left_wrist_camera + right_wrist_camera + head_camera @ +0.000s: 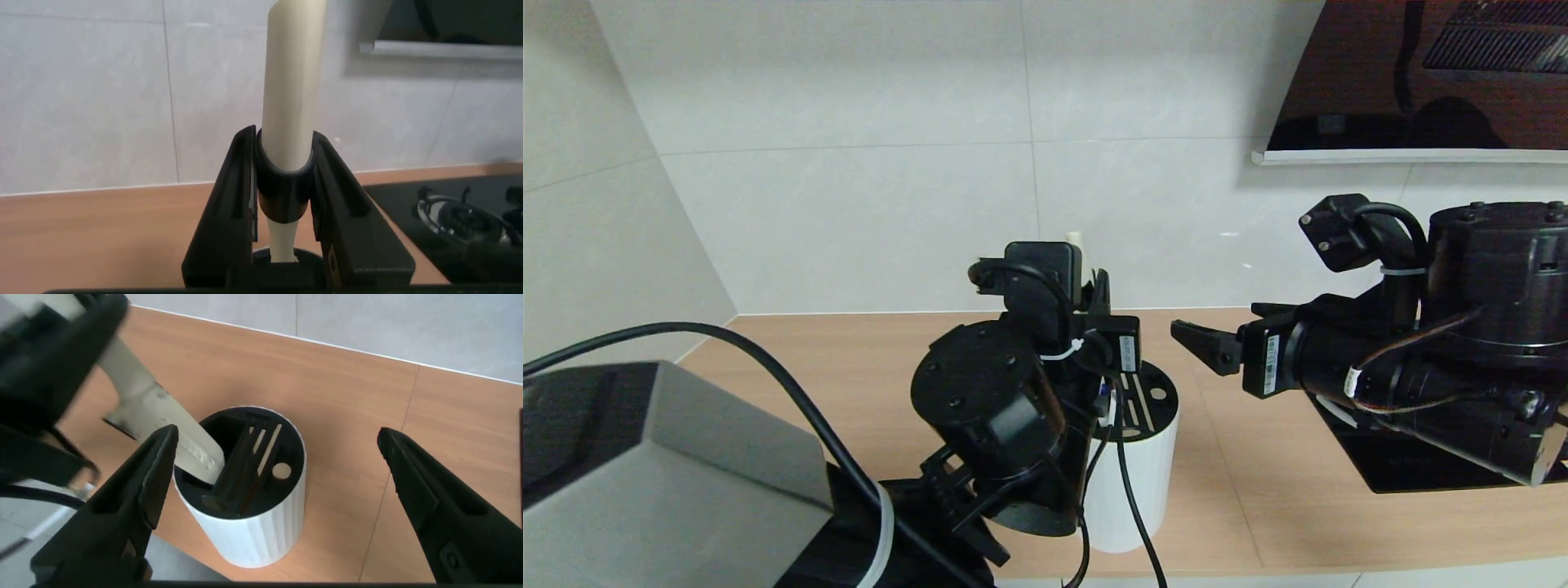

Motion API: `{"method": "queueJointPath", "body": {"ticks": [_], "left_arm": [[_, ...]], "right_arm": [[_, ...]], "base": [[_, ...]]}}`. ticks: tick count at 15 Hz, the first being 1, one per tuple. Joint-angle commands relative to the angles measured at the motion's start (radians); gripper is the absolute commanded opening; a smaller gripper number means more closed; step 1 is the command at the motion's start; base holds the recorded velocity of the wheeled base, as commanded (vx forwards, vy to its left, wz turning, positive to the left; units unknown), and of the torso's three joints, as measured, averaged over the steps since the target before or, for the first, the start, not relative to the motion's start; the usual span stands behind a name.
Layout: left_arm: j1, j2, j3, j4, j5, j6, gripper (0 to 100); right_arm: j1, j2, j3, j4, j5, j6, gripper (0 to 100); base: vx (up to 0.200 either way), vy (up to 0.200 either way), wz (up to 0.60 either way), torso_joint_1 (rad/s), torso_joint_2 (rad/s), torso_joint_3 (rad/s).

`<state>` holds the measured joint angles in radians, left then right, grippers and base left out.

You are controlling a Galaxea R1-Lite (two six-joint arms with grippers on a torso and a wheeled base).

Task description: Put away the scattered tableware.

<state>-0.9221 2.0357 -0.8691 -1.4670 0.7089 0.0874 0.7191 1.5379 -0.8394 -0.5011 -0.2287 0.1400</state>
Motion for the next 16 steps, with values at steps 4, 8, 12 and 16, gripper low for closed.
{"method": "queueJointPath", "body": {"ticks": [4, 8, 12, 16], "left_arm": [[0.0, 0.077, 0.004, -0.001, 0.001, -0.031, 0], [0.0, 0.133, 0.004, -0.003, 0.001, -0.052, 0], [0.0, 0.162, 0.016, -0.001, 0.003, -0.066, 0], [0.0, 0.193, 0.025, -0.001, 0.001, -0.068, 0]], "right_arm": [[0.0, 0.007, 0.0, -0.001, 0.0, 0.001, 100], [0.0, 0.013, 0.002, -0.001, 0.0, 0.001, 100], [0.0, 0.016, 0.002, -0.001, 0.0, 0.001, 100], [0.0, 0.025, 0.002, -0.001, 0.0, 0.001, 100]], "base": [[0.0, 0.0, 0.0, 0.0, 0.0, 0.0], [0.0, 0.0, 0.0, 0.0, 0.0, 0.0], [0.0, 0.0, 0.0, 0.0, 0.0, 0.0], [0.0, 0.0, 0.0, 0.0, 0.0, 0.0]]}}
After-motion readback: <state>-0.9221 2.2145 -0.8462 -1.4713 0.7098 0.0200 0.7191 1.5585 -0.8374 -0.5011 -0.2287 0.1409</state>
